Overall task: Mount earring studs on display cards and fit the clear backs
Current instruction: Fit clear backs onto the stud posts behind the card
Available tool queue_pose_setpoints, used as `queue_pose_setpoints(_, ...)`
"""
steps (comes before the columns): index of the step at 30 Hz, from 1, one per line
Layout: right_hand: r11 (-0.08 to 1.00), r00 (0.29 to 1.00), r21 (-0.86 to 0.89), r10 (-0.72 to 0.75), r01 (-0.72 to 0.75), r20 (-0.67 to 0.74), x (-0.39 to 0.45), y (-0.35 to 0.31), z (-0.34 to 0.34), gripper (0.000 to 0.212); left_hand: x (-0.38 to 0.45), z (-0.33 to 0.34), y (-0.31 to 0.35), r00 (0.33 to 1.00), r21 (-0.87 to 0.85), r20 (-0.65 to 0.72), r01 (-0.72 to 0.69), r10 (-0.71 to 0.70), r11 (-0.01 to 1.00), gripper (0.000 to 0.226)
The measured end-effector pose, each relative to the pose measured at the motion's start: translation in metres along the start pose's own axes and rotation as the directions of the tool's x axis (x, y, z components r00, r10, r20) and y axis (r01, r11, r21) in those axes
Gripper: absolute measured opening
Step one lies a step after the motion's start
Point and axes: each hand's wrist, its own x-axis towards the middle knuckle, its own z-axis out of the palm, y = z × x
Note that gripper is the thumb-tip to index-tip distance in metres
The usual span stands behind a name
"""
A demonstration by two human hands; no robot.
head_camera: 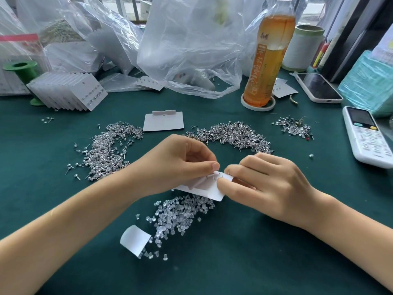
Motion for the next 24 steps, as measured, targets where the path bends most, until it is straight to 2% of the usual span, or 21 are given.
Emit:
queue_pose_setpoints(10, 1.0, 1.0, -0.008, -0.002, 0.002, 0.001, -0.0003, -0.0012, -0.0005, 0.021, 0.0012, 0.0014, -0.0007, 0.998, 0.01, 0.045, -0.05, 0.05, 0.999, 0.011)
queue_pose_setpoints(21, 1.0, 1.0, 0.013, -0.009, 0.009, -0.023, 0.0005, -0.0014, 0.0002, 0.025, 0.0015, 0.0007, 0.001, 0.992, -0.043, 0.116, -0.043, 0.048, 0.998, 0.009)
queue_pose_setpoints(24, 1.0, 0.999, 0.002, -0.022, 0.023, -0.038, 0.0002, -0.0012, 0.001, 0.02, 0.0022, -0.0012, 0.0017, 0.988, -0.056, 0.148, -0.038, 0.045, 0.998, 0.008)
